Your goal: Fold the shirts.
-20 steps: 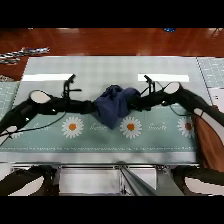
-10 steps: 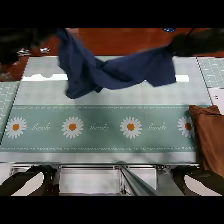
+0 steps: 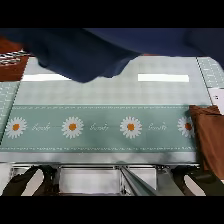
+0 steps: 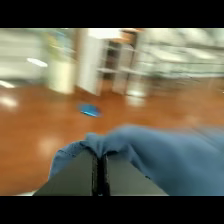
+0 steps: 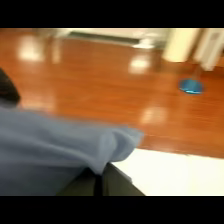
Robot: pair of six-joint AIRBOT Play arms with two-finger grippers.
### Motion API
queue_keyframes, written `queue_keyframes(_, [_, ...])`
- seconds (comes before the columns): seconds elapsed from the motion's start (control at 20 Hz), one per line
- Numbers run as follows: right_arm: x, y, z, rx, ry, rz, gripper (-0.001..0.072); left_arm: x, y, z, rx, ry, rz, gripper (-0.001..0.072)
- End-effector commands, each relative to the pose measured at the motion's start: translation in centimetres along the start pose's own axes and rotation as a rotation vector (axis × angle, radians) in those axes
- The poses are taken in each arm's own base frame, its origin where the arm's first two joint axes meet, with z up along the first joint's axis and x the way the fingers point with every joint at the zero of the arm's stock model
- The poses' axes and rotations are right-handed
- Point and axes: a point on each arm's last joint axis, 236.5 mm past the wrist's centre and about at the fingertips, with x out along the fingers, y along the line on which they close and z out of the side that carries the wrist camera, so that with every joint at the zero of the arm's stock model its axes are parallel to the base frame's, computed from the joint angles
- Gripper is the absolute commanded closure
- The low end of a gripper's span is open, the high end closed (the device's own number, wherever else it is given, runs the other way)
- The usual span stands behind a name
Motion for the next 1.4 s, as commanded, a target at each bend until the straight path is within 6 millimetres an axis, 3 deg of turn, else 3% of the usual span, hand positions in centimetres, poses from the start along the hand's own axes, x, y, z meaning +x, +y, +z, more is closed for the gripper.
queue_keyframes(0.0, [-4.9, -1.8, -5.0, 0.052, 0.158, -0.074, 0.0687, -5.6, 0.1, 1.1, 0.13, -0.034, 0.232, 0.0684])
queue_keyframes(0.1, [-5.1, -0.6, -9.1, 0.054, 0.325, -0.031, 0.0687, -6.8, -0.8, 0.2, 0.133, -0.016, 0.241, 0.0683])
queue_keyframes(0.25, [-3.2, 2.0, -14.5, 0.057, 0.516, 0.071, 0.0687, -6.5, -0.3, -5.2, 0.075, 0.16, 0.222, 0.0683])
queue_keyframes(0.4, [0.0, 4.6, -21.7, 0.077, 0.733, 0.166, 0.0687, -4.9, 2.5, -14.0, -0.097, 0.395, 0.195, 0.0683])
queue_keyframes(0.6, [6.2, 6.7, -31.3, 0.138, 0.911, 0.217, 0.0687, -1.5, 6.7, -27.1, -0.365, 0.629, 0.157, 0.0683])
queue_keyframes(0.7, [9.2, 7.5, -34.2, 0.171, 0.956, 0.231, 0.0688, 0.6, 8.7, -32.4, -0.426, 0.689, 0.156, 0.0683])
queue_keyframes(0.85, [14.3, 7.8, -36.6, 0.173, 0.993, 0.232, 0.0687, 4.9, 11.5, -37.7, -0.458, 0.742, 0.166, 0.0683])
queue_keyframes(1.05, [22.1, 8.0, -39.9, 0.223, 1.015, 0.2, 0.0687, 11.4, 16.3, -41.7, -0.466, 0.693, 0.258, 0.0683])
queue_keyframes(1.15, [27.1, 7.6, -39.7, 0.318, 0.974, 0.188, 0.0687, 13.8, 17.5, -43.5, -0.467, 0.697, 0.277, 0.0683])
queue_keyframes(1.3, [33.4, 6.7, -37.5, 0.548, 0.895, 0.206, 0.0686, 15.9, 17.8, -45.8, -0.513, 0.739, 0.261, 0.0681])
queue_keyframes(1.35, [34.9, 6.4, -36.8, 0.63, 0.874, 0.22, 0.0671, 16.4, 17.7, -46.2, -0.548, 0.742, 0.254, 0.0621])
